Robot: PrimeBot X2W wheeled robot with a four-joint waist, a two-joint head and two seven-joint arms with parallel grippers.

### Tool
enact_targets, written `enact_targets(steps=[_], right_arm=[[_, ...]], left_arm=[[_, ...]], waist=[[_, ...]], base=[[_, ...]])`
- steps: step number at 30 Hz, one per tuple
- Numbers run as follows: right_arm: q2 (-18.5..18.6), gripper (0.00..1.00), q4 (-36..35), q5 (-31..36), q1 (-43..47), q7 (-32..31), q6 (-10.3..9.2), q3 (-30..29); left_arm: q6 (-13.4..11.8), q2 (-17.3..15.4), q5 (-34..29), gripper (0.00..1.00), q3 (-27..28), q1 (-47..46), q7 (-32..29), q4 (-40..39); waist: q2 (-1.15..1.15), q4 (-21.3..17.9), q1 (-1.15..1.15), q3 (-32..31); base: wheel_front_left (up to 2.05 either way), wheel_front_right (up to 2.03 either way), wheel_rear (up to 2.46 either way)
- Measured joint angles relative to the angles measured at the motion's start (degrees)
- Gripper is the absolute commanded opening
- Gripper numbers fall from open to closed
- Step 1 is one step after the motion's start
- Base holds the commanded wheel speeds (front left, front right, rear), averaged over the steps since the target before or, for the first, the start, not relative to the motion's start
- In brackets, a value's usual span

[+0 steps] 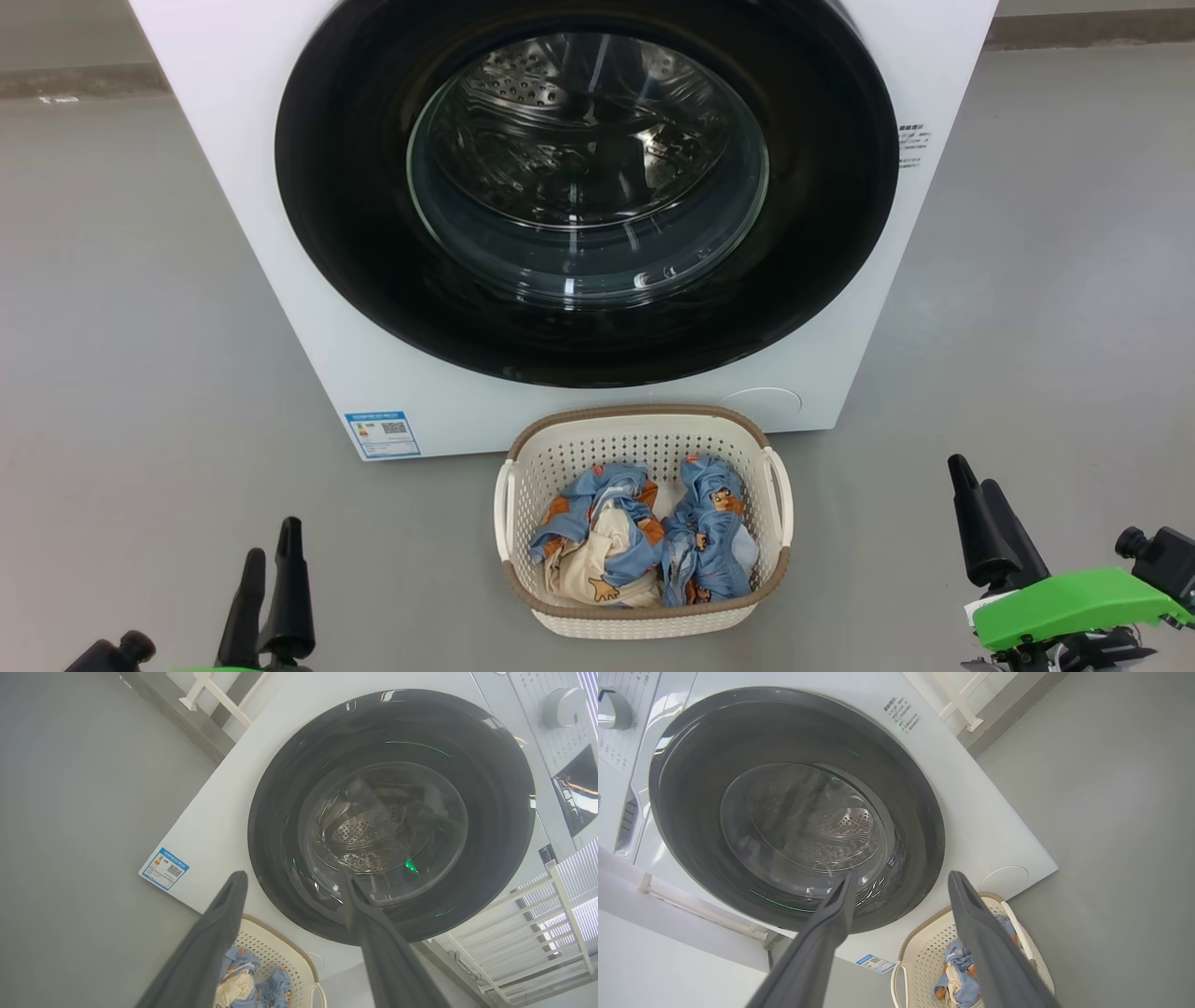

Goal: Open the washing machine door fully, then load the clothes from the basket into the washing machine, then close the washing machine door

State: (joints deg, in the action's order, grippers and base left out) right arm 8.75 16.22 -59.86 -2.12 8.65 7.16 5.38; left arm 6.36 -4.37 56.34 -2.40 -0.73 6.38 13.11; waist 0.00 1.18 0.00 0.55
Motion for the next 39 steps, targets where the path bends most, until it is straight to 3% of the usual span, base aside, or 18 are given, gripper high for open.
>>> enact_targets(steps=[39], right_arm=[[-0.03,1.0,-1.62,24.76,-0.89,3.56,0.0,-0.31]], left_arm=[[0.66,0.0,-26.25,1.0,0.09,-0.26,5.26,-2.4]], waist=[[0.0,0.6,0.0,0.53]], base=[[0.0,0.0,0.0]])
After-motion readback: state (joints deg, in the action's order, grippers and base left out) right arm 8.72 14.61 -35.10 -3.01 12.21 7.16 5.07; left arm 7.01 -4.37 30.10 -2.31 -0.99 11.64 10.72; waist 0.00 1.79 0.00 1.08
